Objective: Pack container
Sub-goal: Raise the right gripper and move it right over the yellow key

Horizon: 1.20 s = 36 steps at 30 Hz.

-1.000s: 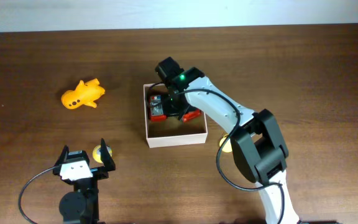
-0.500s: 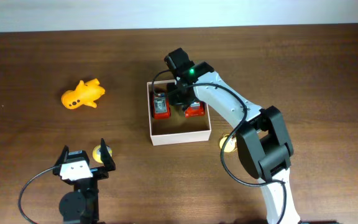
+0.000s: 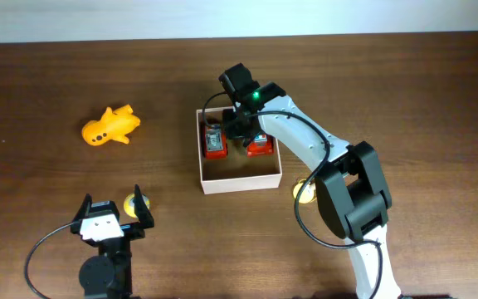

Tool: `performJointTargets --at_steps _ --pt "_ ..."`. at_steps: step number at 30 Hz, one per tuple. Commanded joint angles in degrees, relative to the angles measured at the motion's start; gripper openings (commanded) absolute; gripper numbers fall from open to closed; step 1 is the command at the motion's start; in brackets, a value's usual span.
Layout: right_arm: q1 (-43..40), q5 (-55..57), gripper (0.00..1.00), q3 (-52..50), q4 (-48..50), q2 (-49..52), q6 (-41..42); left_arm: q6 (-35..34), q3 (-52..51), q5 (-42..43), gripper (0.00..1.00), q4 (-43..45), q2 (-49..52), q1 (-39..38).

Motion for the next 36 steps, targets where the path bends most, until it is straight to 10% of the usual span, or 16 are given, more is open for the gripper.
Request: performJointTargets --at_steps 1,13,24,36 --pt "-0.11 -0.55 0.12 1.97 -1.29 -0.02 -0.94 0.92 -0.11 0.44 0.99 -0.26 -0.44 0.35" --pt "-0.22 0.61 0.13 24.28 -20.22 -0.66 -10.05 0.92 -0.11 0.44 0.99 -0.26 -0.44 0.35" --pt "-9.03 6.58 0.68 36.79 -41.55 -0.68 -7.61 0.92 -0.11 0.44 0.99 -0.26 -0.44 0.35" --pt "-23.54 5.62 0.7 36.22 -49.81 -1.68 -7.34 0.92 -0.11 0.44 0.99 -0.26 -0.44 0.35"
